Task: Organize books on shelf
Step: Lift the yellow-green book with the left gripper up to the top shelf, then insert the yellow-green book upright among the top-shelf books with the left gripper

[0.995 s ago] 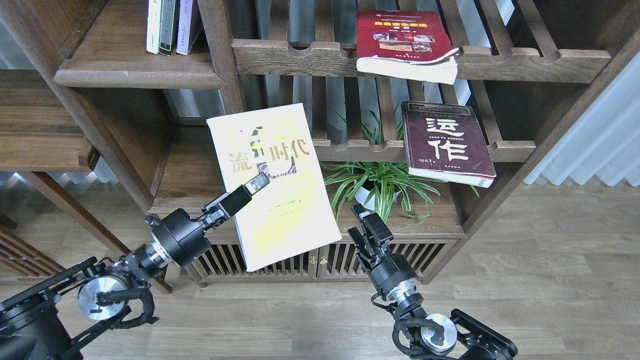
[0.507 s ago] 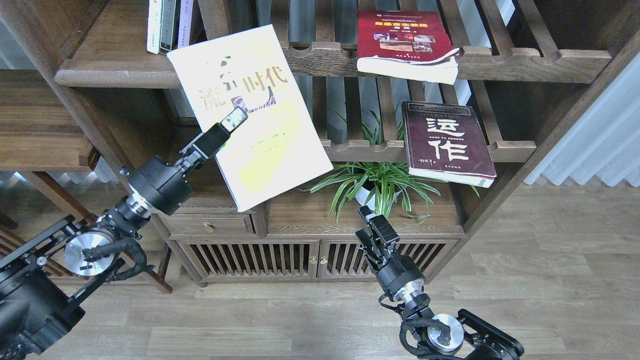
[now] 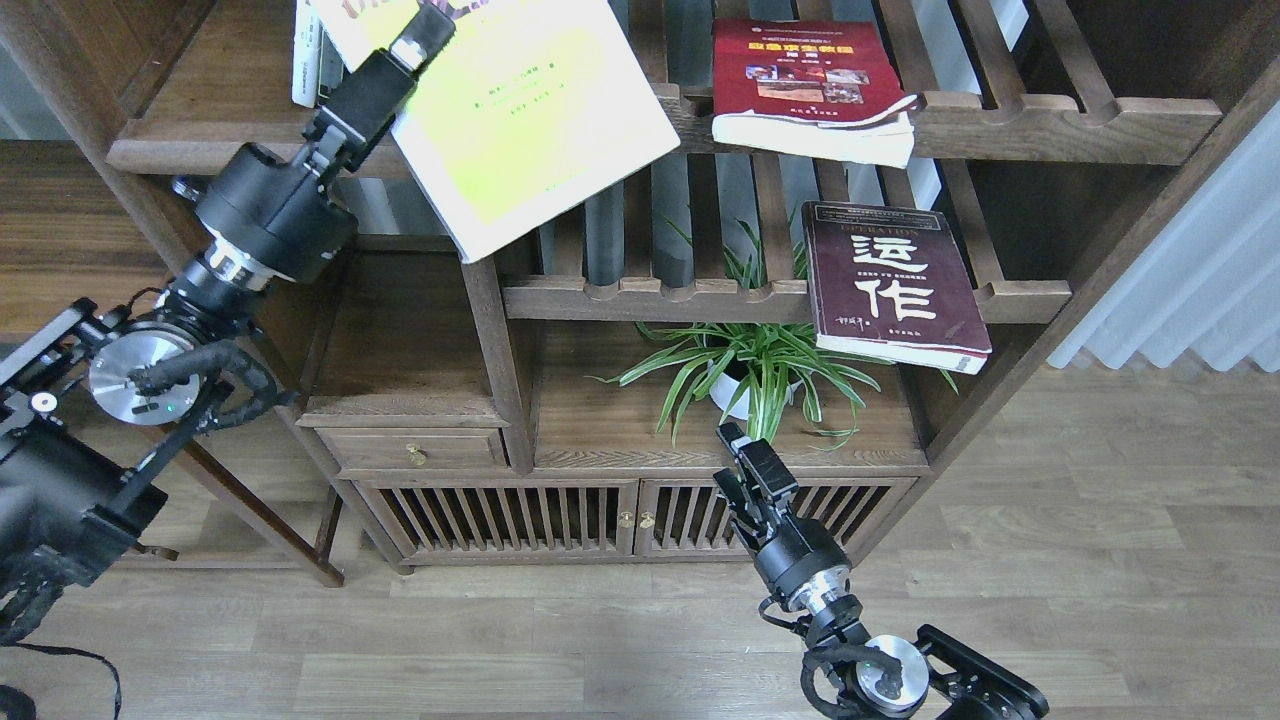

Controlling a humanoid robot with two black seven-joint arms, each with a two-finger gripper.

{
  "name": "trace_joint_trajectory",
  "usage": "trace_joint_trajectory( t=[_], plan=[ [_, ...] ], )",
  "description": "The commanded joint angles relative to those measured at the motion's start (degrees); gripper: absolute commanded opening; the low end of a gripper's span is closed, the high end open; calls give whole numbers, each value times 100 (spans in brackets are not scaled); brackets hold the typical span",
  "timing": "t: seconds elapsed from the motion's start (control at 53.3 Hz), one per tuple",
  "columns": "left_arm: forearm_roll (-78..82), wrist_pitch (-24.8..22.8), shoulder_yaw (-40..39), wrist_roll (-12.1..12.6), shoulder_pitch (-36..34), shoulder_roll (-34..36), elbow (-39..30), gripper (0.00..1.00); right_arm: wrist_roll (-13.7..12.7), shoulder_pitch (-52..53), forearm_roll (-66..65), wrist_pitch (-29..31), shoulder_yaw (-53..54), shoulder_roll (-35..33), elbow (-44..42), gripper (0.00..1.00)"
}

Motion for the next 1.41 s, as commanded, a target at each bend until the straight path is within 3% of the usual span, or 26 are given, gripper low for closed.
trace_joint_trajectory(
  t=[0.0,0.357,0.826,1.089,1.389],
  plan=[
    [-28,0,-291,-10,-149,0,-1,0,0,-2,-5,0,3,5,-85,90],
    [-318,0,-1188,-2,-457,158,8,0,0,68,-5,0,3,67,-305,91],
    [-969,0,-1557,-2,-369,1529,87,0,0,103,-5,0,-14,199,-464,91],
    [-872,0,-1618,7,26,2390,561,0,0,121,-154,0,-41,199,-455,92],
    [156,0,-1882,-116,114,2382,1098,0,0,95,-215,0,-94,199,-385,92]
  ],
)
